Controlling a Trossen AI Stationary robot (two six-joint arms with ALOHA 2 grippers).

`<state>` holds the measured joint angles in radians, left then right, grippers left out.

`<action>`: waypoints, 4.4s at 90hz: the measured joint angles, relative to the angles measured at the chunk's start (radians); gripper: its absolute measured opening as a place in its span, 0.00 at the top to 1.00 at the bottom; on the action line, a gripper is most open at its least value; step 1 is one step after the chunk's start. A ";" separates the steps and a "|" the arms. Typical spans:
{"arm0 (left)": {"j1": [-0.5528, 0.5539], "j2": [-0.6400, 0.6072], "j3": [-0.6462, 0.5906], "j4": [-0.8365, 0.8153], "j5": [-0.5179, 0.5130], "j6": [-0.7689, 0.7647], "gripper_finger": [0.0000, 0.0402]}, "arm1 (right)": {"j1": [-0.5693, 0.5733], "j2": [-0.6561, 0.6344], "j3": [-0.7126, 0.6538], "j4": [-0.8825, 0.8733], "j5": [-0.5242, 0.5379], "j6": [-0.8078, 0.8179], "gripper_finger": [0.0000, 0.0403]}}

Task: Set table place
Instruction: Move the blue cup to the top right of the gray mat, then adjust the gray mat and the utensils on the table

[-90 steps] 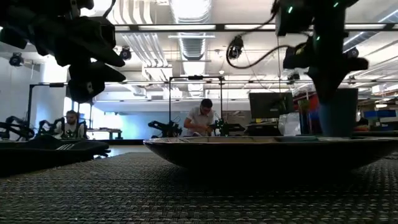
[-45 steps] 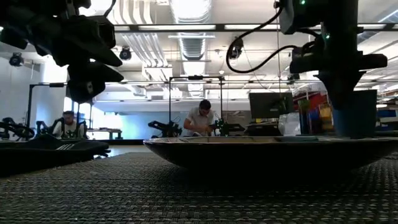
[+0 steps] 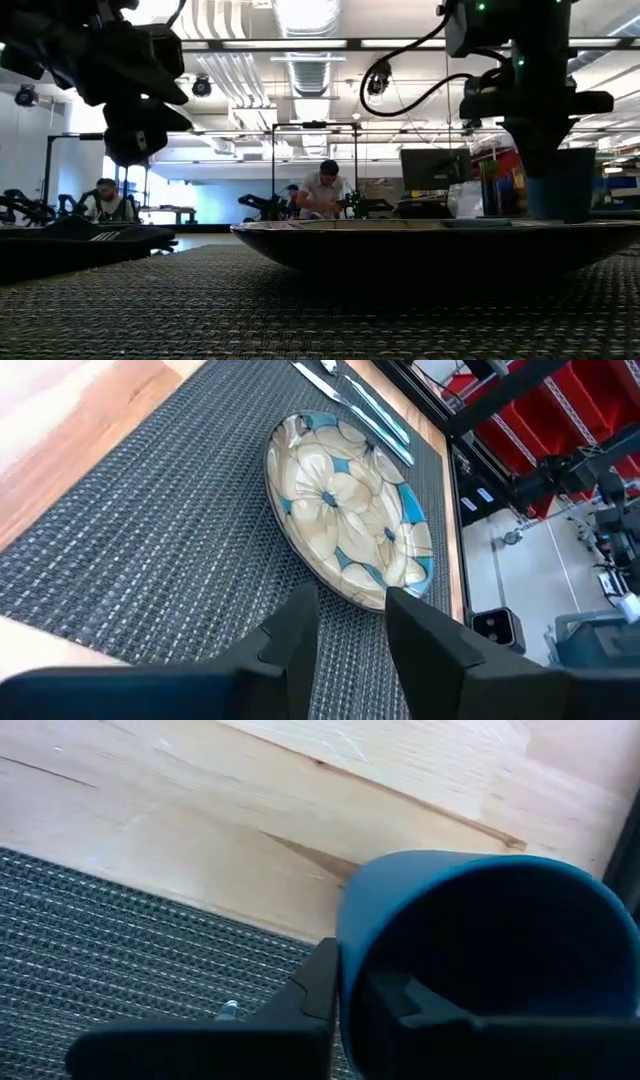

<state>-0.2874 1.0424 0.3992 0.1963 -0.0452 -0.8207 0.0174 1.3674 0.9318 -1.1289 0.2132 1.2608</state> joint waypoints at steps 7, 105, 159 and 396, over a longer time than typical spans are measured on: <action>0.000 0.000 0.000 0.000 0.006 0.000 0.75 | 0.000 0.000 0.000 0.000 0.013 0.004 0.95; 0.003 0.108 0.006 -0.064 0.010 0.158 0.99 | 0.437 0.066 0.187 -0.012 0.153 0.448 0.97; 0.092 0.500 0.249 -0.146 0.006 0.391 1.00 | 0.767 0.304 0.210 0.016 -0.039 0.887 1.00; 0.079 0.236 0.207 -0.369 -0.035 0.299 1.00 | 0.880 0.454 0.269 0.151 -0.110 0.994 1.00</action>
<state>-0.2080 1.2785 0.6064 -0.1729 -0.0805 -0.5214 0.8971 1.8217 1.2006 -0.9781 0.1027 2.2547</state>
